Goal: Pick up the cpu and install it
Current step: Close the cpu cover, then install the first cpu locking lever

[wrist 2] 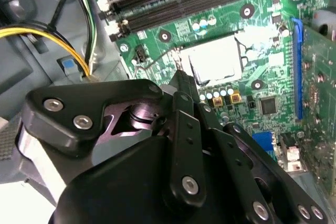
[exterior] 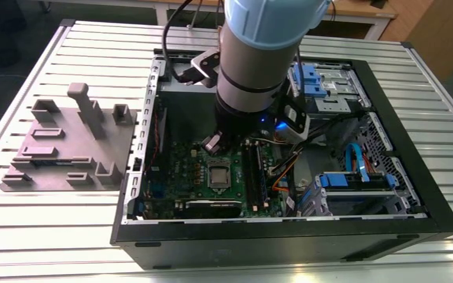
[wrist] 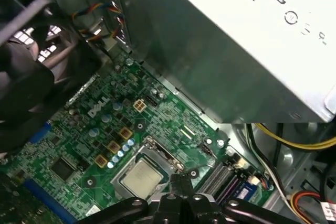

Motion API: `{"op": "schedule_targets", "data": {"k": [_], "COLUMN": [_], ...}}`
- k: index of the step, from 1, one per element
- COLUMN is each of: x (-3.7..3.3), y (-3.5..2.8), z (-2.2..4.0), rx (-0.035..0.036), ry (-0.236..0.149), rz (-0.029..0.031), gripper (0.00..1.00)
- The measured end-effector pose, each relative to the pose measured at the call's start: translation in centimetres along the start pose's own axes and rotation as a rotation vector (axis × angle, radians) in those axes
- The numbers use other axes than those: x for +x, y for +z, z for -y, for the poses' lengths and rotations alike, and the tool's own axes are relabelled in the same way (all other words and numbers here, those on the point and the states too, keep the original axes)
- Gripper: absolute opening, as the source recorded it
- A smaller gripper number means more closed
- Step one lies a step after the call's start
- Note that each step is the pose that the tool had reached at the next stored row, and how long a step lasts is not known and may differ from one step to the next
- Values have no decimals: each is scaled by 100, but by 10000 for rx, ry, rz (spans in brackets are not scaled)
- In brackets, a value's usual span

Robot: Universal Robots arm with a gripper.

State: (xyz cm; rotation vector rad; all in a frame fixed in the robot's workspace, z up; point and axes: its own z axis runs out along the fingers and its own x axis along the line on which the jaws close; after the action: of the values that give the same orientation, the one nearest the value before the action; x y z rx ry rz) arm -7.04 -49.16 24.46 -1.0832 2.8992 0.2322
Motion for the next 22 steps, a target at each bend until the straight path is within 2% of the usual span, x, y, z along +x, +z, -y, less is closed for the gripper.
{"op": "schedule_targets", "data": {"k": [2, 15, 19, 22], "x": [21, 24, 3, -68], "y": [1, 1, -2, -2], "z": [-19, -18, 21, 85], "rx": [4, 3, 2, 3], "ry": [-1, -21, -22, -19], "rz": [-3, -7, -7, -7], "gripper": [10, 10, 10, 10]}}
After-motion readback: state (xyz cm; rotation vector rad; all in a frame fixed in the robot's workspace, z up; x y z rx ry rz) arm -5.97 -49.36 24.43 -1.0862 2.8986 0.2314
